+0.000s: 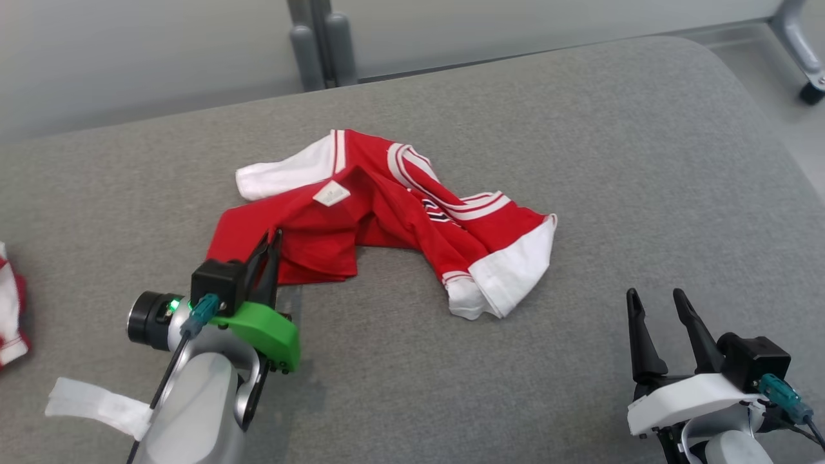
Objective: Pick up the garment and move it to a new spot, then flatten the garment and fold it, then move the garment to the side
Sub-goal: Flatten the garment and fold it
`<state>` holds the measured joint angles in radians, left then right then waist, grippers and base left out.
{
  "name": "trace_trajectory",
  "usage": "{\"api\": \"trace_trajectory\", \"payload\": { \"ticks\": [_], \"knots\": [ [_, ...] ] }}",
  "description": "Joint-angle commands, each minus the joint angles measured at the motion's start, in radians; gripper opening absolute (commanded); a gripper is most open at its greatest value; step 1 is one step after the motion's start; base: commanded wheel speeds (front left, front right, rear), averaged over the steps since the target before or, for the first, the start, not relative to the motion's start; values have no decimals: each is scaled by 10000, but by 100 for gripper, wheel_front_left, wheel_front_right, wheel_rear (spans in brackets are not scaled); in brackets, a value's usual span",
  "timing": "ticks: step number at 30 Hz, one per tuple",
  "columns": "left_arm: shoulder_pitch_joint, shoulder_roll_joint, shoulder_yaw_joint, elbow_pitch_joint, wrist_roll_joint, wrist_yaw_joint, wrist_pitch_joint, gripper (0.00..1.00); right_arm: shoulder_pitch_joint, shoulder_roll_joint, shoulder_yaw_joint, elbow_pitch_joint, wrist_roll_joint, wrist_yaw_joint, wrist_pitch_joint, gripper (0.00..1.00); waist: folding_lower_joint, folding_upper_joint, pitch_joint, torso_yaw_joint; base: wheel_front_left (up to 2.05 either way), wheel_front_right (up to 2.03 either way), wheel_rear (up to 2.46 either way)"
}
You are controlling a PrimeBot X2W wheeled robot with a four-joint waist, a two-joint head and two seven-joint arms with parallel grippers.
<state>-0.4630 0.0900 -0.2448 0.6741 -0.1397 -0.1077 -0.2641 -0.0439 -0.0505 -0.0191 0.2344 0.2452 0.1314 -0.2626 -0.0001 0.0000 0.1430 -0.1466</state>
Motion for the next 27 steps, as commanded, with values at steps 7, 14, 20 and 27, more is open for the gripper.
{"api": "trace_trajectory", "payload": {
  "ticks": [7, 14, 20, 27],
  "knots": [
    [1448, 773, 335, -1783, 358, 64, -3, 0, 253, -9, 168, 72, 360, -14, -35, 100, 1, 0, -1209, 2534, 0, 0, 0],
    [2524, 1785, 876, -2381, 530, 274, -3, 0, 228, -13, 470, 276, 692, -14, -35, 100, 1, 0, -1318, 3267, 0, 0, 0],
    [3617, 1753, 1144, -1365, 207, 367, -5, 53, 353, -17, 646, 465, 679, -14, -35, 100, 1, 0, -1288, 3100, 0, 0, 0],
    [3989, 1015, 1221, -823, 64, 566, -3, 100, -360, -13, 916, 887, 122, -14, -36, 100, 1, 0, -1139, 3045, 0, 0, 0]
  ]
}}
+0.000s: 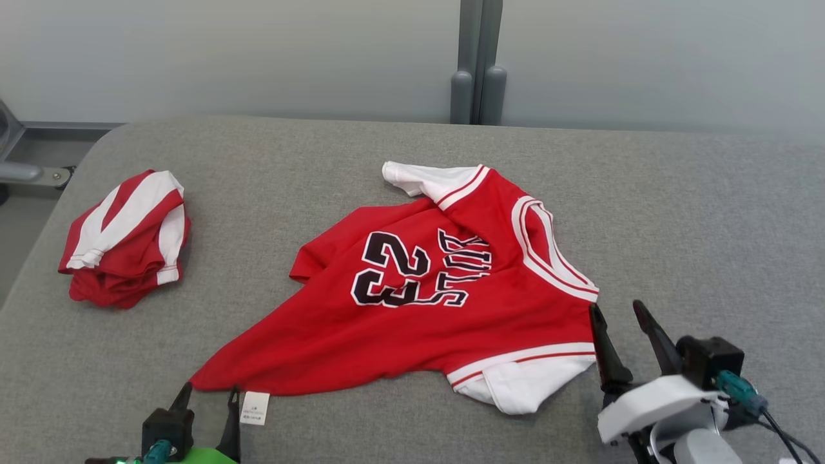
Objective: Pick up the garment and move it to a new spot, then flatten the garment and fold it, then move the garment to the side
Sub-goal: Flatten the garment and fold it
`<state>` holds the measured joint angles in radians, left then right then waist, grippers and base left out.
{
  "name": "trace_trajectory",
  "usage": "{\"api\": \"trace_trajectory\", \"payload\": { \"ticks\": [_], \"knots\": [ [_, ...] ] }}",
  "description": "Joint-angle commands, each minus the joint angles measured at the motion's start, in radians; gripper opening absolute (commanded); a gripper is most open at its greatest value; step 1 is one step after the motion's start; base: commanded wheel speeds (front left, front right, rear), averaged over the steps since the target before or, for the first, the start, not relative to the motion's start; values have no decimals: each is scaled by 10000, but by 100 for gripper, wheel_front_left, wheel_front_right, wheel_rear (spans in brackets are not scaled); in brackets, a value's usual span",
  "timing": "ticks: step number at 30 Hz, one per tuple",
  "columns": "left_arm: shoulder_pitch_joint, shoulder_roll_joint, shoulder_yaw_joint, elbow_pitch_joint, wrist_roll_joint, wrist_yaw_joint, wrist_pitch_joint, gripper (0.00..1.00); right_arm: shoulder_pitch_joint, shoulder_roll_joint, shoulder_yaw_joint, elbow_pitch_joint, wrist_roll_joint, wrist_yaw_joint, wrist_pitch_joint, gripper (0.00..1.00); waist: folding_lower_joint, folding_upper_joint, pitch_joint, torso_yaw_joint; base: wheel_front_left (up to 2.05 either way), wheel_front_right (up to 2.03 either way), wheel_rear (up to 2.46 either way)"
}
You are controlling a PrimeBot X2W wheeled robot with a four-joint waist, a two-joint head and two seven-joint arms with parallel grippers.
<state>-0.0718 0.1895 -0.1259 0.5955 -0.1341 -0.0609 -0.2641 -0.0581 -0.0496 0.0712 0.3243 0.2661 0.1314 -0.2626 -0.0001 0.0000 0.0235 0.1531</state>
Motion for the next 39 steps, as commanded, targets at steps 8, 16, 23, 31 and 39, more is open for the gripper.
{"api": "trace_trajectory", "payload": {
  "ticks": [8, 16, 23, 31, 39],
  "knots": [
    [-478, -664, -173, -748, 237, -114, -3, 100, -2442, -499, 715, 1113, -398, -14, -36, 100, 1, 0, 876, 973, 0, 0, 0],
    [-1044, -1125, -543, -1406, 385, -347, -3, 100, -5534, -1085, 2899, 3227, -210, -14, 361, 100, 1, 0, 1674, 2454, 0, 0, 0],
    [-1238, -1332, -807, -1734, 119, -446, -3, 100, -7038, -1241, 4429, 4466, 150, -14, 1107, 100, 1, 0, 2173, 3190, 0, 0, 0],
    [-1279, -1396, -1356, -2555, -704, -526, -3, 100, -8453, -1581, 6159, 5736, 923, -14, 2284, 100, 1, 0, 2706, 3859, 0, 0, 0],
    [-1329, -1393, -1891, -2991, -1236, -244, -3, 100, -9451, -1701, 7431, 6825, 1590, -14, 3514, 100, 1, 0, 3061, 4195, 0, 0, 0]
  ]
}}
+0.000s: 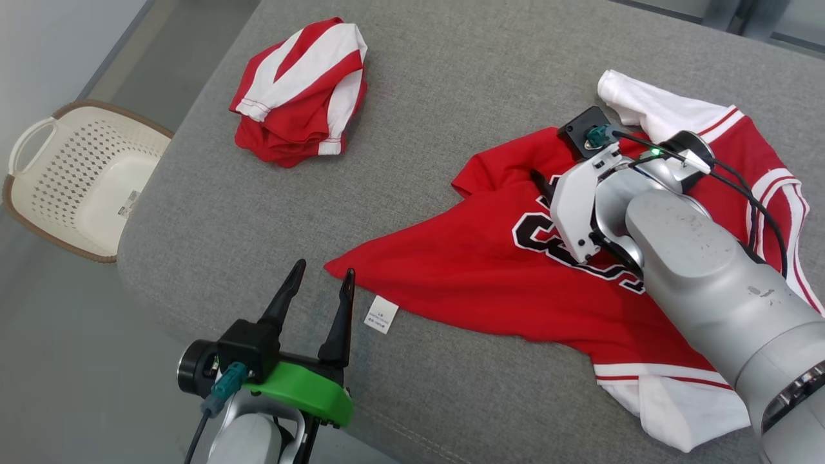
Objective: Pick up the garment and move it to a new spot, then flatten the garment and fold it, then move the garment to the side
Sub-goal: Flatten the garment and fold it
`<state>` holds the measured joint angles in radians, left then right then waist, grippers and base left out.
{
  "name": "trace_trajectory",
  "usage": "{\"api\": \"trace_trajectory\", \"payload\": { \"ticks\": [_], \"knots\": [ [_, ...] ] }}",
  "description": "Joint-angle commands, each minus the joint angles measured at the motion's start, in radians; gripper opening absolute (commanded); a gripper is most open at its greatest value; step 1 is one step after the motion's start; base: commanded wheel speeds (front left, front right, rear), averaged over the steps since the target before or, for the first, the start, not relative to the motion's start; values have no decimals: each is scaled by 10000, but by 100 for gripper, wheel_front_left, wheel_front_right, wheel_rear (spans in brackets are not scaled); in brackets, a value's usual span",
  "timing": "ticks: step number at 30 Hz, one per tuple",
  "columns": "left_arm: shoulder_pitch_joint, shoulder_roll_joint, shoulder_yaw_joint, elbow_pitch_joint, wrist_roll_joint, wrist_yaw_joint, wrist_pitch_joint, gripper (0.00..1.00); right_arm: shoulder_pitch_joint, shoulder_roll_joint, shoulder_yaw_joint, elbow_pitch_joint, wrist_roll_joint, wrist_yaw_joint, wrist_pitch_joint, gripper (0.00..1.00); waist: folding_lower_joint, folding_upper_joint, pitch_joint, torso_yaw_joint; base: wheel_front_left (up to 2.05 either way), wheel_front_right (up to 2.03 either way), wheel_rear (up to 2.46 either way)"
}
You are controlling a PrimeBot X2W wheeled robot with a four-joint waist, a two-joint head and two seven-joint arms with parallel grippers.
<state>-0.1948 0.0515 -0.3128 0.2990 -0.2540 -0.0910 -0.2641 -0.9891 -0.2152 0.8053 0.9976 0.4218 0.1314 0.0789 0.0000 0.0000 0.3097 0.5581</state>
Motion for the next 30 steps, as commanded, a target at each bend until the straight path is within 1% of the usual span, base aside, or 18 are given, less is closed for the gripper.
{"api": "trace_trajectory", "payload": {
  "ticks": [1, 2, 3, 4, 5, 11, 13, 18, 20, 21, 22, 26, 29, 30],
  "knots": [
    [-92, -12, -49, -69, -73, 77, -3, 100, -250, -14, 253, 205, 48, -14, 262, 100, 0, 0, 240, 153, 0, 0, 0],
    [-83, -11, -60, -116, -98, 111, -3, 100, -359, 24, 373, 279, 93, -14, 357, 80, 0, 0, 286, 159, 0, 0, 0],
    [-65, -11, -75, -156, -121, 136, -3, 100, -466, 35, 495, 383, 87, -14, 468, 44, 0, 0, 316, 165, 0, 0, 0],
    [-39, -11, -83, -212, -151, 163, -3, 100, -566, 37, 617, 468, 96, -14, 521, 3, 0, 0, 362, 172, 0, 0, 0],
    [-22, -13, -98, -271, -191, 199, -3, 100, -717, 26, 695, 534, 105, -15, 481, 0, 0, 0, 419, 179, 0, 0, 0],
    [160, -11, -260, -525, -307, 434, -3, 100, -1650, 67, 1059, 1146, -350, -14, -213, 0, 0, 0, 598, 222, -4, -4, -4],
    [184, -12, -431, -602, -338, 519, -3, 100, -2010, -16, 1022, 1341, -455, -16, -637, 0, 0, 0, 624, 221, -23, -23, -23],
    [147, -9, -1090, -821, -368, 845, -3, 100, -3031, -315, 326, 1978, -852, -16, -2428, 0, 0, 0, 669, 212, -24, -24, -24],
    [118, -10, -1350, -835, -359, 977, -3, 100, -3166, -217, -62, 2243, -849, -14, -2890, 0, 0, 0, 637, 215, -15, -15, -15],
    [110, -8, -1467, -806, -355, 1040, -3, 100, -3230, -190, -317, 2385, -750, -14, -2988, 22, 0, 0, 623, 213, -4, -4, -4],
    [100, -7, -1564, -766, -363, 1091, -3, 100, -3169, -106, -514, 2502, -656, -16, -3016, 100, 0, 0, 584, 213, 0, 0, 0],
    [48, -7, -1779, -586, -408, 1065, -3, 100, -2933, -65, -719, 2697, -720, -16, -3099, 100, 0, 0, 450, 186, 0, 0, 0],
    [-98, -7, -1984, -340, -424, 911, -5, 100, -2392, -427, -1029, 2808, -594, -16, -3285, 100, 0, 0, 156, 122, 0, 0, 0],
    [-122, -4, -1966, -250, -407, 899, -3, 100, -2256, -425, -1156, 2797, -518, -16, -3337, 100, 0, 0, 56, -23, 0, 0, 0]
  ]
}}
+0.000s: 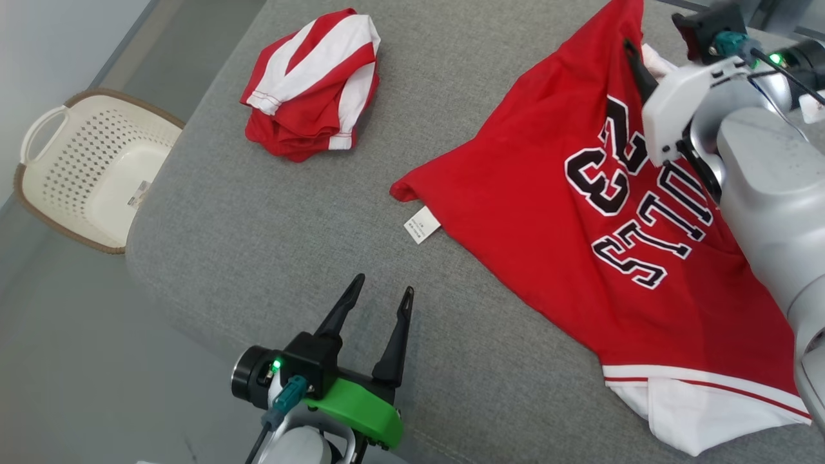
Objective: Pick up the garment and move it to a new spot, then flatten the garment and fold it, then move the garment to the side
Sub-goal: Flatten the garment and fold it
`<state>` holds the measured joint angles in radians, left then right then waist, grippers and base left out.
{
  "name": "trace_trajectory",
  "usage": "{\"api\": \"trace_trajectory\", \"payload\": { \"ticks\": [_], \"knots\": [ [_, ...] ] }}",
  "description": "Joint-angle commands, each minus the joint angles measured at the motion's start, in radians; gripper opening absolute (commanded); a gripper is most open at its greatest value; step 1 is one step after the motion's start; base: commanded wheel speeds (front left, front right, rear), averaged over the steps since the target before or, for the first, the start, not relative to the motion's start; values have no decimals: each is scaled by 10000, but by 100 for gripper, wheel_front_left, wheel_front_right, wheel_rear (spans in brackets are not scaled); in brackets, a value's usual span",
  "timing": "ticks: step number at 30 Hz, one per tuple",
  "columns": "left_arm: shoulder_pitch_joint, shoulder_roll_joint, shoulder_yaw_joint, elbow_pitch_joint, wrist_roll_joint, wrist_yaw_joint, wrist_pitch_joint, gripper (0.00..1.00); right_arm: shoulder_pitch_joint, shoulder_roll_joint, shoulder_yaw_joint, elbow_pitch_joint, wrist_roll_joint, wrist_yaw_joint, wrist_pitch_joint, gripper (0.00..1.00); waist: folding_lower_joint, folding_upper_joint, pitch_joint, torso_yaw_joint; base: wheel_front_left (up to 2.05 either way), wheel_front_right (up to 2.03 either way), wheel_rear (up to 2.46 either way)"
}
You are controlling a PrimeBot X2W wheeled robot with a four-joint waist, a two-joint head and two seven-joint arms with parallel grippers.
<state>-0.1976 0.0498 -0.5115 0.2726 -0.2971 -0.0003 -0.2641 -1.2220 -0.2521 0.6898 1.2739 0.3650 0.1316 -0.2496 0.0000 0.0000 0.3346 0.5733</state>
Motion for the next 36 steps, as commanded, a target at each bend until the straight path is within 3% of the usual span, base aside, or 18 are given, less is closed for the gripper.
{"api": "trace_trajectory", "payload": {
  "ticks": [1, 8, 14, 20, 31, 32, 33, 34, 36],
  "knots": [
    [-127, 17, 87, 84, 86, -1, -3, 100, 226, -21, -117, 17, 96, -16, -106, 100, 0, 0, -296, -396, 0, 0, 0],
    [-148, 16, 401, 358, 410, -181, -3, 100, 1568, -857, -1102, -264, 497, -16, -164, 100, 0, 0, -812, -1696, 0, 0, 0],
    [-149, 19, 491, 404, 531, -351, -3, 100, 2591, -1221, -1521, -461, 674, -16, -169, 100, 0, 0, -795, -2205, 0, 0, 0],
    [-262, 19, 483, 376, 626, -404, -3, 100, 2858, -1065, -1321, -392, 761, -16, -39, 100, 0, 0, -457, -2119, 0, 0, 0],
    [-356, 15, 458, 84, 719, -324, -3, 100, 2616, -1224, -1114, -173, 1005, -16, 489, 100, 0, 0, 121, -1307, 0, 0, 0],
    [-344, 16, 447, 72, 714, -307, -3, 100, 2660, -1255, -1112, -144, 1028, -16, 492, 79, 0, 0, 128, -1251, 0, 0, 0],
    [-329, 16, 445, 57, 704, -290, -3, 100, 2686, -1260, -1086, -116, 1026, -16, 535, 34, 0, 0, 134, -1207, 0, 0, 0],
    [-319, 16, 448, 39, 696, -274, -3, 100, 2701, -1263, -1046, -83, 995, -16, 569, 0, 0, 0, 140, -1181, 0, 0, 0],
    [-287, 16, 453, 27, 685, -266, -3, 100, 2659, -1394, -1018, -14, 923, -19, 573, 0, 0, 0, 139, -1150, 0, 0, 0]
  ]
}}
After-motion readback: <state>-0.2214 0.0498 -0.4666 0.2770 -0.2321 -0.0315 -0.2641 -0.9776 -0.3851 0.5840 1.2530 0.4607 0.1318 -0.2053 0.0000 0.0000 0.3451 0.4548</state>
